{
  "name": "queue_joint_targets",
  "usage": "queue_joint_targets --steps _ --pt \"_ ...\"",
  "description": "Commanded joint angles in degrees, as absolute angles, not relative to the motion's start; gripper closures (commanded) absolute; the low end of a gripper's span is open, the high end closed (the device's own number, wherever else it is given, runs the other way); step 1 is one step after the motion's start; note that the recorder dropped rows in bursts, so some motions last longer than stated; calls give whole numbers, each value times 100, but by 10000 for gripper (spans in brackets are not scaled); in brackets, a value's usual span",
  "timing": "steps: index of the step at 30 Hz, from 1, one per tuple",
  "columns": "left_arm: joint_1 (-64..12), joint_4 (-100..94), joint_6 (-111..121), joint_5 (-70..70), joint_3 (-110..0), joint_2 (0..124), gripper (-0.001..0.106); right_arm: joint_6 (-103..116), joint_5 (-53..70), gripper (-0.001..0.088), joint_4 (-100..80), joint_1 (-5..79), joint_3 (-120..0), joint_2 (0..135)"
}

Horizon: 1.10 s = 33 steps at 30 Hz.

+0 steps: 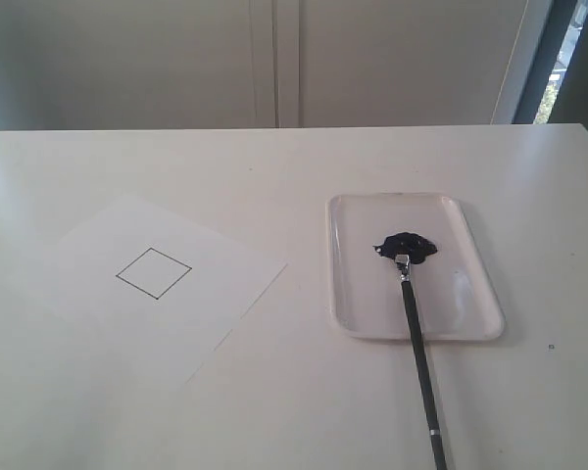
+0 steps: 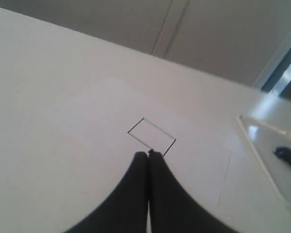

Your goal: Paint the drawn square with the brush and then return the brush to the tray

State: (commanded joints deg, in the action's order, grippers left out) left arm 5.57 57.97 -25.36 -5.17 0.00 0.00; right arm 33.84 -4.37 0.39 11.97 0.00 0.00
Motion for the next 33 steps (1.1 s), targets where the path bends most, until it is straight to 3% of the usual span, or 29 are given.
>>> queue_joint_targets --steps 4,12,17,33 --pt "557 5797 -2524 249 0 0 1053 3284 -452 868 39 1197 0 0" --pt "557 5830 -1591 332 0 0 1053 3612 -747 868 39 1197 0 0" --pt "557 5535 -2292 -623 -288 0 1053 3571 -1236 868 -83 1197 0 0" --pt "557 5534 -3489 -2164 -1886 136 1053 3595 -303 868 -908 1197 -1051 0"
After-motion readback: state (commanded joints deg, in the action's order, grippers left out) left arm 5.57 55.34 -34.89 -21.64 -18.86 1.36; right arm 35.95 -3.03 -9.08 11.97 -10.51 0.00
